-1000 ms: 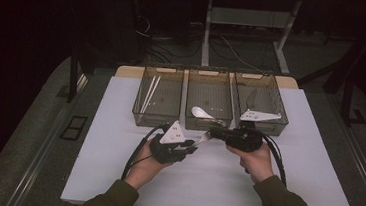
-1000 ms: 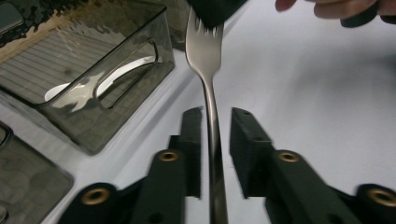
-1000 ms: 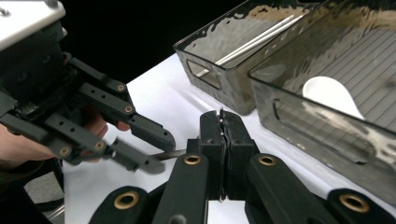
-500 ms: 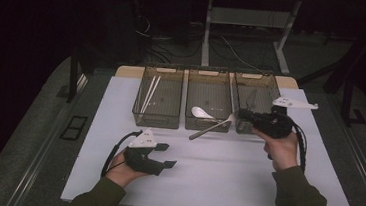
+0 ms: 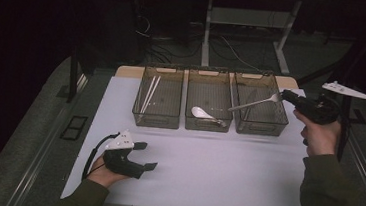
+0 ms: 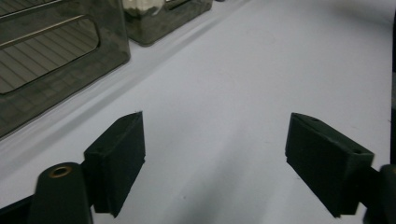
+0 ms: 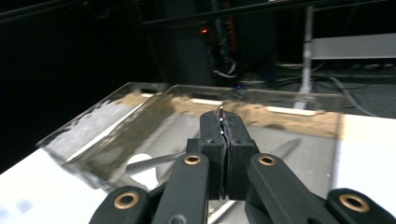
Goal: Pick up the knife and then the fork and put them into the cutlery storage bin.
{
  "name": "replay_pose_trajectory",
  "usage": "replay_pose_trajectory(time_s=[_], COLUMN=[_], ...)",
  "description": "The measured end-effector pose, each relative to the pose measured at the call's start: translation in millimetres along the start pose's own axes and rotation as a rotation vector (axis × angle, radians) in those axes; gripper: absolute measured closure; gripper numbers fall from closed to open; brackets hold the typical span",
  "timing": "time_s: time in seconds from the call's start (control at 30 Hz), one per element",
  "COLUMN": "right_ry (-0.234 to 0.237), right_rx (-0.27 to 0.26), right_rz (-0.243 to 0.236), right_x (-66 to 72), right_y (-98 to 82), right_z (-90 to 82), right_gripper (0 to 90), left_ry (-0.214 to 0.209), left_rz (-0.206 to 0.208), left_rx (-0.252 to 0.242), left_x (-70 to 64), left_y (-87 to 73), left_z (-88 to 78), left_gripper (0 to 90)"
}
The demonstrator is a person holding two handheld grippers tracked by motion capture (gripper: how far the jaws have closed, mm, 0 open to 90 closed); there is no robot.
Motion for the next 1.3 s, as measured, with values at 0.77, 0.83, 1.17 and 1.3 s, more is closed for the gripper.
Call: replay_pose_trajectory(time_s=[0.77, 0.83, 1.17, 1.3], right_ry=[-0.319, -0.317, -0.262, -0.249], right_rx=[0.115, 0.137, 0.207, 0.247], right_rz=[-0.028, -0.025, -0.021, -0.031], right_x=[-47.0, -48.5, -51.1, -53.4], right_y=[-14.2, -18.3, -31.7, -37.5], right_z=[60.8, 64.1, 58.6, 51.5], right_gripper=[88.2, 88.2, 87.6, 87.2], left_ry=[-0.029, -0.032, -0.035, -0.036], left_rz=[0.013, 0.014, 0.017, 0.016], left_rx=[0.010, 0.008, 0.013, 0.015], left_x=[-2.0, -2.4, -3.6, -3.9], left_y=[0.3, 0.5, 1.3, 1.3], left_z=[4.8, 5.1, 6.8, 7.1], left_gripper=[14.7, 14.6, 14.3, 14.2])
Point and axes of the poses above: each handheld gripper's, and its own axes: z roughly forward along the jaws, y roughly out of its top, x roughly to its left, the point moved 4 cm from there along z, roughly forward along the jaws, and after that the axes turned 4 degrees about z, right-handed, at the moved point
